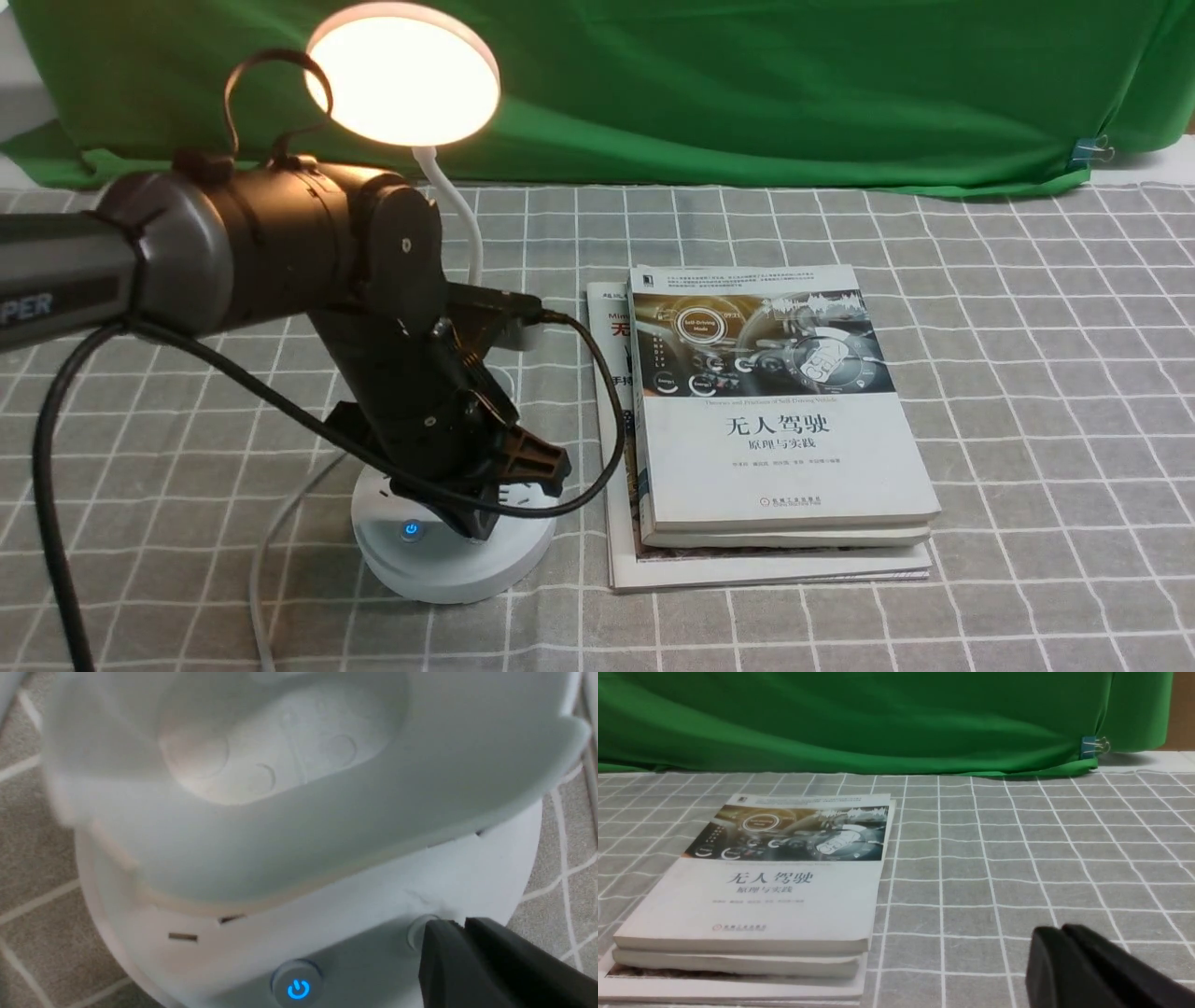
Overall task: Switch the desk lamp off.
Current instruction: Use the left arm to press the button switch on the lamp holder
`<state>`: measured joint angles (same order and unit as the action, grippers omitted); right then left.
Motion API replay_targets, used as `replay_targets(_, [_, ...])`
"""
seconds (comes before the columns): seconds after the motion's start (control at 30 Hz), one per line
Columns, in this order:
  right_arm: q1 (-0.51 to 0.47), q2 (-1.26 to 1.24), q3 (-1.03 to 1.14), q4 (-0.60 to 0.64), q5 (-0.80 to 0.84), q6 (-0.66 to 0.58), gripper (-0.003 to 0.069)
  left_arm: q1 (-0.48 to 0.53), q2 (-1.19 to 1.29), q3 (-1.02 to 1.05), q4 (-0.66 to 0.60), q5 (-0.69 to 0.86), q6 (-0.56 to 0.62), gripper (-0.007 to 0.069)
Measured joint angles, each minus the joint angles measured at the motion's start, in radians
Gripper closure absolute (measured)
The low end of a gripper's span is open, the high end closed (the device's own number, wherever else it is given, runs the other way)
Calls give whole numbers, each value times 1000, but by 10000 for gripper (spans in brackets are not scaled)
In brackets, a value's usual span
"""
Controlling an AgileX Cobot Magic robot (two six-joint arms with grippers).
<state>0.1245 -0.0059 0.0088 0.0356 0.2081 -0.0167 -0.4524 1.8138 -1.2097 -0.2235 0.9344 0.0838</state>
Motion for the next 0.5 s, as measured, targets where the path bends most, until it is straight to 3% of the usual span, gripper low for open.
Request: replay_targets(0.5, [0,0,0,0,-1,0,622,-11,13,-12,22,9,-3,606])
